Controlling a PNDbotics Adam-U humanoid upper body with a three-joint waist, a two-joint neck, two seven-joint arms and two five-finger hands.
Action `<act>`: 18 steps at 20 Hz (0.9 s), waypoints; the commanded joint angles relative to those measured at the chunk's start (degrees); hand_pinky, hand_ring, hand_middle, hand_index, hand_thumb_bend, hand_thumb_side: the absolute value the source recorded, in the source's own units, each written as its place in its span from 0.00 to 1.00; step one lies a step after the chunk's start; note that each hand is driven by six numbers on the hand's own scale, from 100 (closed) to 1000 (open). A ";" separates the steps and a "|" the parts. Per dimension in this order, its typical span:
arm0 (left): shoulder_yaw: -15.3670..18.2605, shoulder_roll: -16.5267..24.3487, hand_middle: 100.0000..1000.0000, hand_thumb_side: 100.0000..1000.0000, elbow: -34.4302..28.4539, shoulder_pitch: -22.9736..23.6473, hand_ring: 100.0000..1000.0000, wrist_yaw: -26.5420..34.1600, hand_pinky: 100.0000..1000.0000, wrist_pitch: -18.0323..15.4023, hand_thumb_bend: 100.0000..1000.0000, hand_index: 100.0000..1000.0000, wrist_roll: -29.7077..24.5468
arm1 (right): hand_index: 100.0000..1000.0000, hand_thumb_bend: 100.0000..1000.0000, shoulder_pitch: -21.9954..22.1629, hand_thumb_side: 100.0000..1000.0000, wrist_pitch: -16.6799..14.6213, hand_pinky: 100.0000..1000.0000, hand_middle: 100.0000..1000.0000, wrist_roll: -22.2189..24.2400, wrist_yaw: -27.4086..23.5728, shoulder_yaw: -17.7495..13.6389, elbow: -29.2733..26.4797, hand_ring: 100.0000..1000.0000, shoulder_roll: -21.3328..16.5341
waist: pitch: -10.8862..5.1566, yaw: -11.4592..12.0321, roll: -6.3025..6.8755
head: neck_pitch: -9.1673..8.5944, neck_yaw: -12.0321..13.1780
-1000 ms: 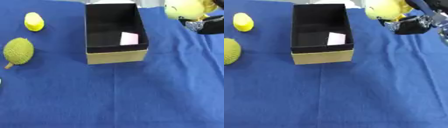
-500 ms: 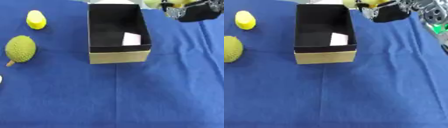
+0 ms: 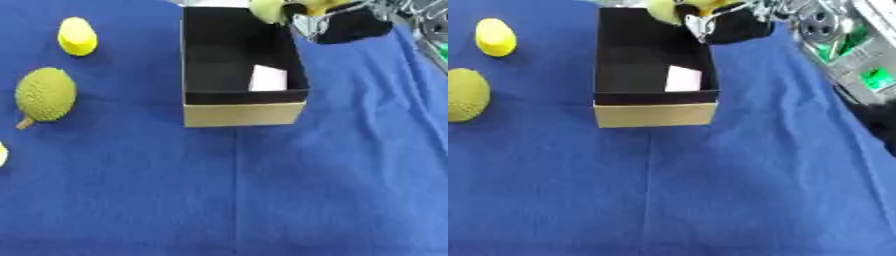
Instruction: Pick up objects on the table and place them in the box.
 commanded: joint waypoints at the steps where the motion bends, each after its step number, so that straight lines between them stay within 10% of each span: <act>1: 0.05 2.20 0.49 0.54 -1.01 -0.60 0.48 0.23 0.77 -0.19 0.00 0.79 -0.28 | 0.64 0.03 -1.37 0.12 -0.62 0.74 0.56 2.08 1.13 1.28 1.26 0.70 0.38 | -0.79 0.38 0.29 | -0.18 -0.42; 9: 0.05 2.05 0.49 0.54 -1.01 -1.09 0.48 0.48 0.77 -0.22 0.00 0.78 -0.39 | 0.81 0.36 -1.69 0.12 -2.54 0.81 0.75 8.48 4.54 3.66 3.37 0.82 1.73 | -0.39 0.97 0.02 | 0.00 -0.43; 18: 0.10 1.98 0.49 0.54 -1.01 -0.96 0.48 0.57 0.77 -0.11 0.00 0.79 -0.43 | 0.87 0.34 -1.78 0.00 -1.32 0.82 0.82 9.19 6.44 0.65 0.44 0.85 1.47 | -0.85 0.39 0.34 | 0.34 0.36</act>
